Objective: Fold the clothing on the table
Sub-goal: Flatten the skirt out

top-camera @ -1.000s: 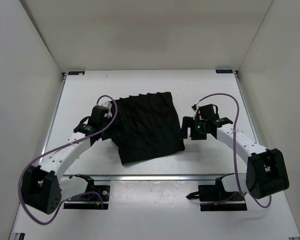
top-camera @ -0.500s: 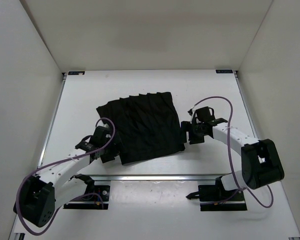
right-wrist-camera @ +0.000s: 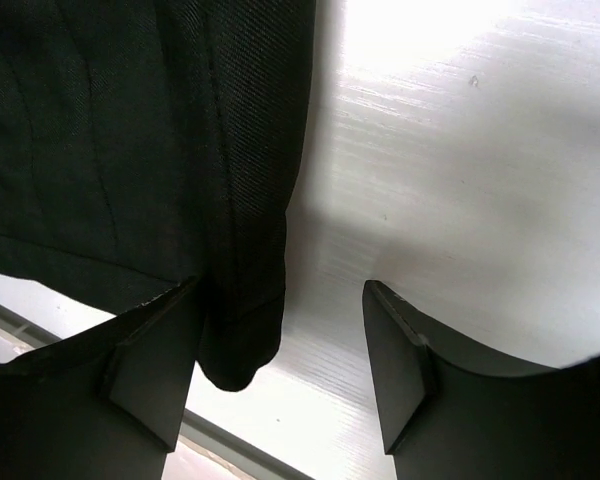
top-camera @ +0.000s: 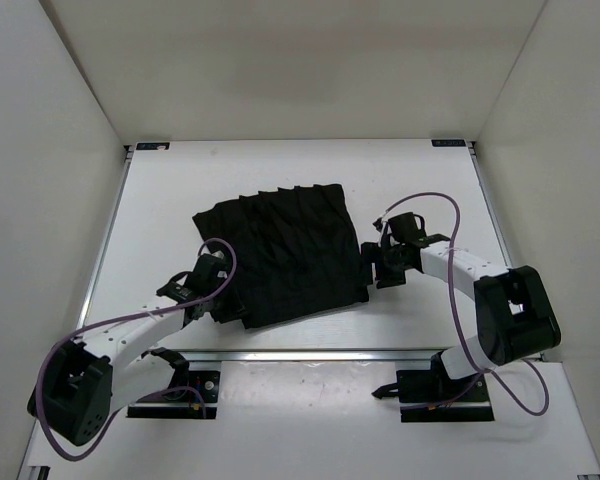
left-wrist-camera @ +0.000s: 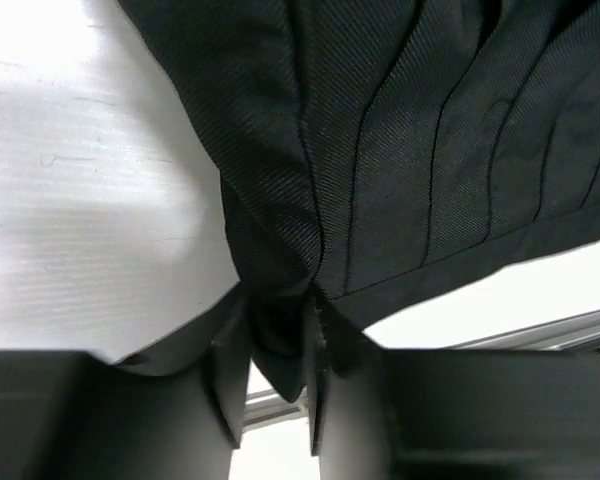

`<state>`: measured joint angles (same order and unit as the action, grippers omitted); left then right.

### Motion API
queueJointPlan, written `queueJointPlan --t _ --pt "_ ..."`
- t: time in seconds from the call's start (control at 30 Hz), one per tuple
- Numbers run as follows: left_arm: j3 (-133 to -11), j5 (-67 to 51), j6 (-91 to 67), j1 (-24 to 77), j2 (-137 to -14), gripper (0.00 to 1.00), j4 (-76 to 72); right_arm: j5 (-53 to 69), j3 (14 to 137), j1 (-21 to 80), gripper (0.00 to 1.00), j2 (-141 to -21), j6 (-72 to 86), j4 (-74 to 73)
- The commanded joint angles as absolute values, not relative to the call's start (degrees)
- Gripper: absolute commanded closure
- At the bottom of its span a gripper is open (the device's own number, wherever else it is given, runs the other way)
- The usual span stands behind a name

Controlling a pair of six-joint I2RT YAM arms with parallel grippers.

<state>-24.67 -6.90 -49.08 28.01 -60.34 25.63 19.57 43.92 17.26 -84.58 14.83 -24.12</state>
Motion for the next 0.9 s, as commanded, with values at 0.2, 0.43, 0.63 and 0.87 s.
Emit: queueJointPlan --t 0.2,0.43,0.63,0.87 --pt "-22.2 -8.9 -48.2 25.2 -56.9 1.0 27.2 20.4 43.7 15.9 0.35 -81.8 15.6 -21.4" --pt "-20.0 -9.6 -48.2 23.6 -54.9 1.0 27.2 22.5 41.7 17.8 0.33 -82.3 17.0 -19.5" --pt "-19.2 -10.2 -47.9 23.7 -55.3 1.0 26.1 23.0 41.2 20.6 0.41 -83.2 19.4 -18.8" --pt "-18.5 -10.4 -47.9 23.4 -54.6 1.0 25.6 25.0 37.7 21.3 0.51 -82.0 21.4 -17.2"
